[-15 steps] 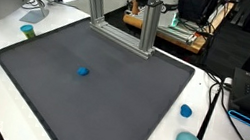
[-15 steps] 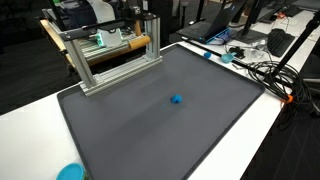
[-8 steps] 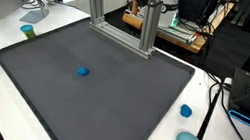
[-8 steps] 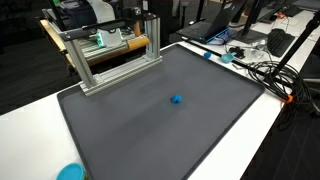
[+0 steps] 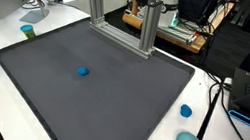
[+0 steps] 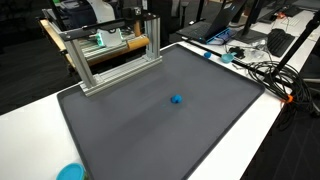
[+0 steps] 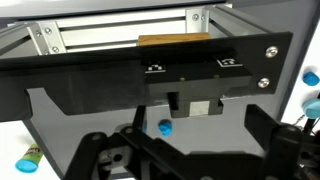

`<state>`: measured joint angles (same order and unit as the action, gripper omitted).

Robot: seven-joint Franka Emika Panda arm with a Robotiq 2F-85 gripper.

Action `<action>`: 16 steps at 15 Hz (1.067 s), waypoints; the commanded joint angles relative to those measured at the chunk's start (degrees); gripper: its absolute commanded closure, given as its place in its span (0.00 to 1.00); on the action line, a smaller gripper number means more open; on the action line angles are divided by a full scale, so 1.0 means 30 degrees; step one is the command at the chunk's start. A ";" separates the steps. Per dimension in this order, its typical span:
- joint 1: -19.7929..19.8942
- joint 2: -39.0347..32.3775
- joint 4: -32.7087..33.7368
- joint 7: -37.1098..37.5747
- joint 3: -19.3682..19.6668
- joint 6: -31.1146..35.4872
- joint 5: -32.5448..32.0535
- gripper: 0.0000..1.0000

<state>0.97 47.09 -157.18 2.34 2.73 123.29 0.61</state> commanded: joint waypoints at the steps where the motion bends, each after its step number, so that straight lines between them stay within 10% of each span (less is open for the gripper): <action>1: 0.0150 0.0132 0.0048 -0.0143 -0.0112 -0.0156 0.0175 0.00; 16: 0.0237 0.0040 0.0026 0.1218 -0.1479 0.0988 -0.0032 0.00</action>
<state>0.97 47.75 -157.19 3.57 0.48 124.40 0.70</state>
